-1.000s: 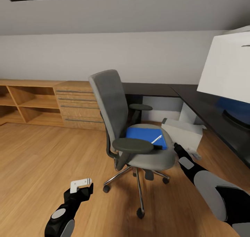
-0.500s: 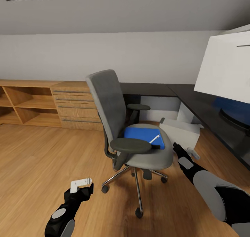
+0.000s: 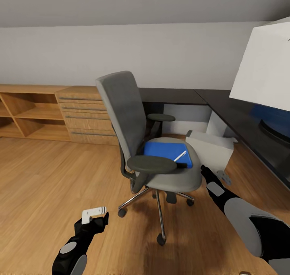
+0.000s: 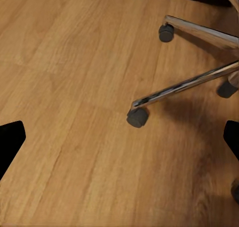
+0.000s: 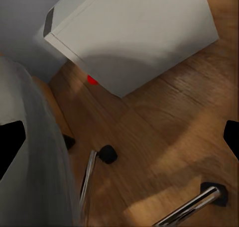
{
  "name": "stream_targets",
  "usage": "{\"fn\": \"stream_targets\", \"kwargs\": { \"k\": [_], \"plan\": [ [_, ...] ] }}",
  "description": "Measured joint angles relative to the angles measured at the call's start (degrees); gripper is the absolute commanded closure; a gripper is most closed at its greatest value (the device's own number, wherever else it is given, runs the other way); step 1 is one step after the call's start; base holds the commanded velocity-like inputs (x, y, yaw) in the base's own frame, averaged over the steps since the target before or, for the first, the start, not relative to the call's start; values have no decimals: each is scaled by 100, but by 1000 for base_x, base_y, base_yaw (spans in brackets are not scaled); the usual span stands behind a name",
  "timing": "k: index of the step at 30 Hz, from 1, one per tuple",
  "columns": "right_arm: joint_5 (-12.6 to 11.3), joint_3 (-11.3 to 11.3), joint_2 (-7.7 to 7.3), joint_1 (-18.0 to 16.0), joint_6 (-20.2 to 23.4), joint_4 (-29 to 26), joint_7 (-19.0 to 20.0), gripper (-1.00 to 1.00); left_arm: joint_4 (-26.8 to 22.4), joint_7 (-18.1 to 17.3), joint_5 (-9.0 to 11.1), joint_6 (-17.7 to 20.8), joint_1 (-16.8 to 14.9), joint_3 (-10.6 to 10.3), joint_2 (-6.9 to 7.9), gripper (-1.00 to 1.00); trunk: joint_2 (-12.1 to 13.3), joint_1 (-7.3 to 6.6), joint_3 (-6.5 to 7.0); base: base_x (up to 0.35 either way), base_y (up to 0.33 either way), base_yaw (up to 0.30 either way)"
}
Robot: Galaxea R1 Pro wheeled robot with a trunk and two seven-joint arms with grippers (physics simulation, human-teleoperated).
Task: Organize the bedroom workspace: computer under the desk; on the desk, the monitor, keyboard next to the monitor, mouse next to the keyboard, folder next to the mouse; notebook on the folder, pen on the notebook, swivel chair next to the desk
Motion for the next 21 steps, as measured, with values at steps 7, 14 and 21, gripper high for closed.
{"fn": "stream_targets", "kwargs": {
  "k": [7,14,21],
  "plan": [
    [-6,-6,-9,0,33,7,-25,-100,0,-8,-7,-9,0,-1,23,-100,0,0,-1,0,0,0],
    [-13,-12,-15,0,57,10,-42,-100,0,-9,-9,-16,0,0,26,-100,-1,-1,-1,36,0,0],
    [2,-42,-21,-1,61,11,-48,-100,12,-9,-13,-10,0,0,26,-100,-1,-2,0,157,0,0]
  ]
}}
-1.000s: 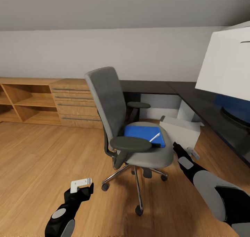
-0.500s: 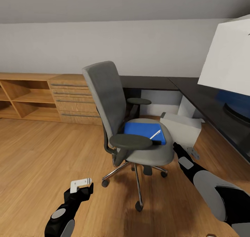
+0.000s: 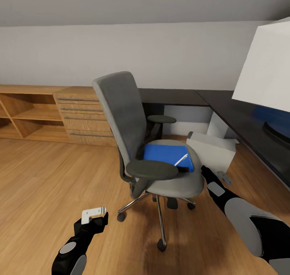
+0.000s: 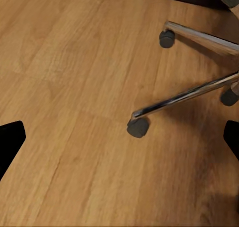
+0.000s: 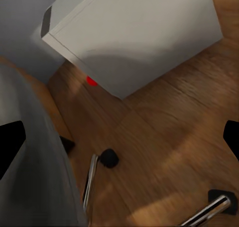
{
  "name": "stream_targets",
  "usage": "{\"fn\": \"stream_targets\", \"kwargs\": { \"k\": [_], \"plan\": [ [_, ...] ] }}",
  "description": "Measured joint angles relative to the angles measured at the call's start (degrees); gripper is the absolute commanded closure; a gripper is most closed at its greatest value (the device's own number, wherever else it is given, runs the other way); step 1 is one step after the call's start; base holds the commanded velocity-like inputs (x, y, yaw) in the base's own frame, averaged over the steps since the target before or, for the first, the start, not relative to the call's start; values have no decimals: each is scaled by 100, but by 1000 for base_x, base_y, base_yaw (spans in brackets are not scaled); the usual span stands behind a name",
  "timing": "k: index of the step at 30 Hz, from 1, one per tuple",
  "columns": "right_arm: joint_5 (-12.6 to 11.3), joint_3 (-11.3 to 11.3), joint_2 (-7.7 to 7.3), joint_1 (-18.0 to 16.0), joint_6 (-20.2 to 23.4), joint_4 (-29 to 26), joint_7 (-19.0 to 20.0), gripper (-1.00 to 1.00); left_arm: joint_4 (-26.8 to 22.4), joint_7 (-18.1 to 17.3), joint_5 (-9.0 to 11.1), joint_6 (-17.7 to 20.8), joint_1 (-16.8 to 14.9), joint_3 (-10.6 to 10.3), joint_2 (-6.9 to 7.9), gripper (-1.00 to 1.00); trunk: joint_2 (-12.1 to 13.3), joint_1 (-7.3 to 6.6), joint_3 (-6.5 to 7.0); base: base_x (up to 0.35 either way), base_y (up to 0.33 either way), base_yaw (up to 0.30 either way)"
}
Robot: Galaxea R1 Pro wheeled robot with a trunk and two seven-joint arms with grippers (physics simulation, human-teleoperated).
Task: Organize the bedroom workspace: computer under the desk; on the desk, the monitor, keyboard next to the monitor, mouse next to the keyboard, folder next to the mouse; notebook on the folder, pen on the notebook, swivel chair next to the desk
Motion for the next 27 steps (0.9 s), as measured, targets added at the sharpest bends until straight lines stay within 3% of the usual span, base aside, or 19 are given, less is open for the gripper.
{"fn": "stream_targets", "kwargs": {
  "k": [13,20,27],
  "plan": [
    [-16,27,-12,1,0,7,11,-100,6,-9,-5,2,0,5,0,-100,0,-1,0,172,0,0],
    [-6,20,11,0,-24,4,28,-100,6,-9,-5,4,0,8,0,-100,0,1,0,22,0,13],
    [14,-12,20,-4,-36,13,30,-100,4,-9,-5,2,2,9,0,-100,0,1,0,1,0,227]
  ]
}}
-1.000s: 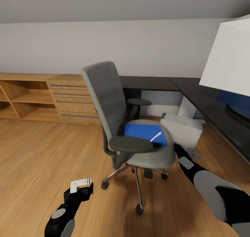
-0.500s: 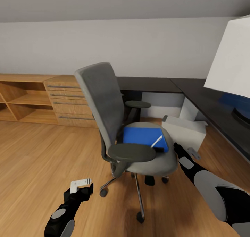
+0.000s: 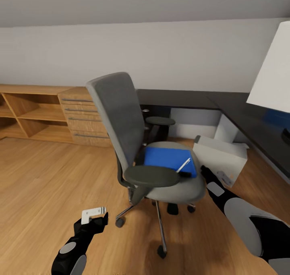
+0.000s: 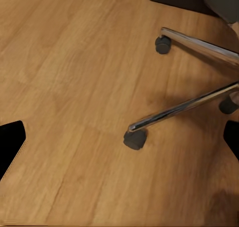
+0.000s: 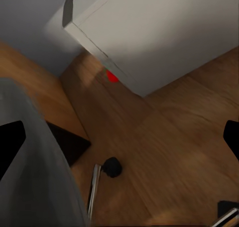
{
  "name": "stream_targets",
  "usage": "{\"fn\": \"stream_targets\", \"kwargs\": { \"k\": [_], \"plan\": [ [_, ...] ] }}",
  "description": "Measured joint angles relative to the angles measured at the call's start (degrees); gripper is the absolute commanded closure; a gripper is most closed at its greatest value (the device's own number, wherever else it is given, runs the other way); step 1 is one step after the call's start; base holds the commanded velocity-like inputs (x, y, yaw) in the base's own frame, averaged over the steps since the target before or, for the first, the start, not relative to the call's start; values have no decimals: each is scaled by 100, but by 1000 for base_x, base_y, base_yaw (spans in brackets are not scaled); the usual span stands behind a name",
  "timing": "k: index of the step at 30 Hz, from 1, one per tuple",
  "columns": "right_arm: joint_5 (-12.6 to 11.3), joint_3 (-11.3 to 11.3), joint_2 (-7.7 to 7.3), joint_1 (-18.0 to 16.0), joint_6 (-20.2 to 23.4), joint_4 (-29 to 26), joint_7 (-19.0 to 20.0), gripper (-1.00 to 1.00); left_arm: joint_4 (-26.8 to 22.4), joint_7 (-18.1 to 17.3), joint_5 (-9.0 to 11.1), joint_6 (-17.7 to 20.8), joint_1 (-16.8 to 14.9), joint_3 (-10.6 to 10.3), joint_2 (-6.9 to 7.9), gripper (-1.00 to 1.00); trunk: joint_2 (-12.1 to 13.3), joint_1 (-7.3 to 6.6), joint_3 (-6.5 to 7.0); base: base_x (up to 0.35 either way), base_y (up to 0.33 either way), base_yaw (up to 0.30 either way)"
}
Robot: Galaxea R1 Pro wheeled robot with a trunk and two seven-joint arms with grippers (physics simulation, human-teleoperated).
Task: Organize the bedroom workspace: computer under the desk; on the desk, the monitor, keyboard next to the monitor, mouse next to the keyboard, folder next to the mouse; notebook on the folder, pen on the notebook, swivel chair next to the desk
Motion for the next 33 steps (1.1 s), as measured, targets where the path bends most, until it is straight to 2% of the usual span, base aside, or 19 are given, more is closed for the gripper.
{"fn": "stream_targets", "kwargs": {
  "k": [14,18,20,22,26,31,33],
  "plan": [
    [5,-35,9,2,-202,14,-5,-100,-1,0,-1,-7,0,-6,0,-100,0,-2,0,29,24,276],
    [9,17,-303,2,-7,14,3,-100,-1,0,-7,-7,0,-6,0,-100,0,-2,0,174,156,277],
    [-5,14,-340,2,-11,11,2,-100,-1,0,-7,-8,0,-6,0,-100,0,0,0,27,25,277],
    [19,-61,-294,0,-49,-6,-14,-100,0,0,-9,-9,0,-7,0,-100,0,0,0,5,4,277],
    [6,-51,-216,0,-182,-3,-10,-100,0,0,-7,-5,0,-7,0,-100,0,0,0,1,1,277],
    [32,-2,-242,-1,-187,-14,-2,-100,0,0,-8,-1,0,-7,0,-100,0,0,0,0,0,249],
    [26,-8,-198,-1,-231,-11,0,-100,1,0,-5,0,-1,-8,0,-100,0,0,0,0,0,106]
  ]
}}
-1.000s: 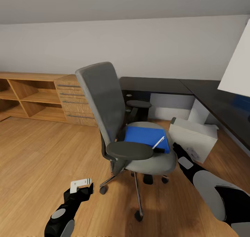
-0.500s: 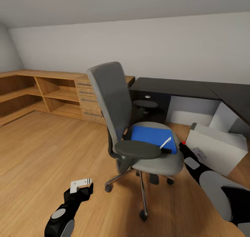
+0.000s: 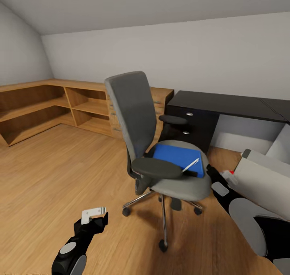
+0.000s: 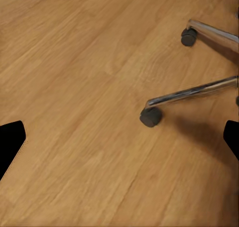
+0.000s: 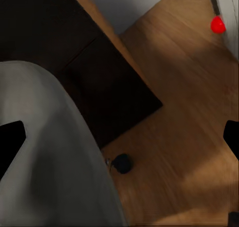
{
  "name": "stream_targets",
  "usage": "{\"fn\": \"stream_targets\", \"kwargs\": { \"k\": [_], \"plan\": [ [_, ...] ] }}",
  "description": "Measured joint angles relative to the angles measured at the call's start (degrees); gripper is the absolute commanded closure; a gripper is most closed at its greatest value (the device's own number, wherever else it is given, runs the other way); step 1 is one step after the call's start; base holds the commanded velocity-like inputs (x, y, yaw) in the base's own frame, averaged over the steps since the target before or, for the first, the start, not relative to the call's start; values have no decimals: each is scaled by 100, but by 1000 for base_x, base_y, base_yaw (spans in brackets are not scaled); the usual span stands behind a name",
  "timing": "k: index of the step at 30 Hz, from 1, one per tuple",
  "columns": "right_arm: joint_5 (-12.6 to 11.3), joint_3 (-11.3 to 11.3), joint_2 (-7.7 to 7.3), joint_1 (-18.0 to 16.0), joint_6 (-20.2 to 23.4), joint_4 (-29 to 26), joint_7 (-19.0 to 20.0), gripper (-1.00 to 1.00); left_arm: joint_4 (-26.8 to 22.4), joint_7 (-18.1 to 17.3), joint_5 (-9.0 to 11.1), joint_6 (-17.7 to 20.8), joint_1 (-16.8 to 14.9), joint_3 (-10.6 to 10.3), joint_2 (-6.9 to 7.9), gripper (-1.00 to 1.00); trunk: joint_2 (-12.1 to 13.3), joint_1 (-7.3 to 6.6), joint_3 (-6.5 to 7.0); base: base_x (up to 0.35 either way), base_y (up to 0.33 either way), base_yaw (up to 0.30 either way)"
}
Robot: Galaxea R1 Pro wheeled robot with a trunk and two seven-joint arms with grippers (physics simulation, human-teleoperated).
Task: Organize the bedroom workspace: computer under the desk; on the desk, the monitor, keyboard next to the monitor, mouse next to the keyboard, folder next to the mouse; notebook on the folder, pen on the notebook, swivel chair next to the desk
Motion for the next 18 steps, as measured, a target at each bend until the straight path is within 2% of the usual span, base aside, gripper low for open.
{"fn": "stream_targets", "kwargs": {
  "k": [4,5,14,18],
  "plan": [
    [19,15,223,2,19,-66,1,-100,8,0,4,1,-1,-4,0,-100,0,0,0,0,0,21],
    [7,35,225,2,205,-139,6,-100,9,0,4,0,-1,-6,0,-100,0,0,0,0,0,5],
    [35,68,226,2,205,-131,20,-100,11,0,4,0,-2,-11,0,-100,0,0,0,-4,0,1],
    [31,69,226,2,209,-107,19,-100,11,0,4,-1,-2,-11,0,-100,1,3,0,-188,-49,0]
  ]
}}
